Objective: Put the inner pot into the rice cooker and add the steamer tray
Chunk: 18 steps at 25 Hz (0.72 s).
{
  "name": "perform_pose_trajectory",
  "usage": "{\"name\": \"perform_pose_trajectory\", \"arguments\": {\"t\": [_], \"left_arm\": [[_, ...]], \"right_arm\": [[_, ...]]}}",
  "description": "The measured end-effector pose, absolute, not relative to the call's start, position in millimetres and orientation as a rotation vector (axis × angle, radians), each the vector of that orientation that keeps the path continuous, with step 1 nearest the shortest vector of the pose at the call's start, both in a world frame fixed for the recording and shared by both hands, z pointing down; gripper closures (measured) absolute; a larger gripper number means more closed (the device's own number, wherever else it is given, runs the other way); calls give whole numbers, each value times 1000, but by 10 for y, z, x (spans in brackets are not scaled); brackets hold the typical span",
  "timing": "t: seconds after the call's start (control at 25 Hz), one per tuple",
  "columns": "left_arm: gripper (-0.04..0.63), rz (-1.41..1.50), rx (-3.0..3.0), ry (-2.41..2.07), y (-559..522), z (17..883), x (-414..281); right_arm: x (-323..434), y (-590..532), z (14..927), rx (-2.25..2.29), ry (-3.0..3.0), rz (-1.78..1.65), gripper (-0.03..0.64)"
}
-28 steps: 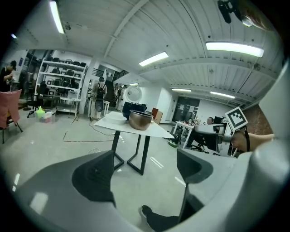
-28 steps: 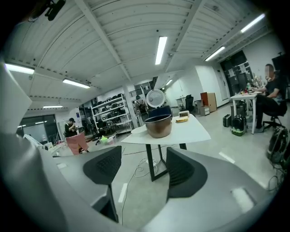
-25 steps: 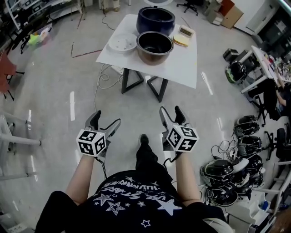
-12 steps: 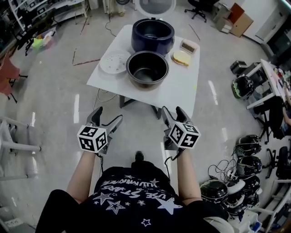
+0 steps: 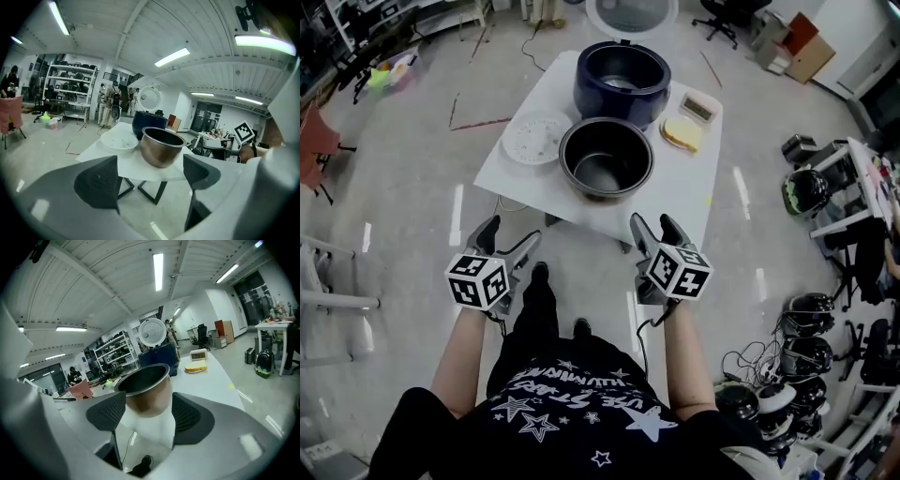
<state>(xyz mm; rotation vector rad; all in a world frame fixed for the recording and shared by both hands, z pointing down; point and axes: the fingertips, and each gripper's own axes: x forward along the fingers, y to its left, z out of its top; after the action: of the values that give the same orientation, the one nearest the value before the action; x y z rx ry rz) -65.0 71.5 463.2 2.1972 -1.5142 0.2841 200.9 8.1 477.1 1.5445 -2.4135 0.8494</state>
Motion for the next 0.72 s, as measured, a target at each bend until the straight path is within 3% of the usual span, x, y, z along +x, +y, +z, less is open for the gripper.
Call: {"name": "perform_pose_trajectory", "arguments": {"t": [0.72], "left_arm": [[169, 305, 2320, -1237, -1244, 4614, -915]], "right_arm": [[1989, -1253, 4978, 1781, -2034, 981, 314]]}}
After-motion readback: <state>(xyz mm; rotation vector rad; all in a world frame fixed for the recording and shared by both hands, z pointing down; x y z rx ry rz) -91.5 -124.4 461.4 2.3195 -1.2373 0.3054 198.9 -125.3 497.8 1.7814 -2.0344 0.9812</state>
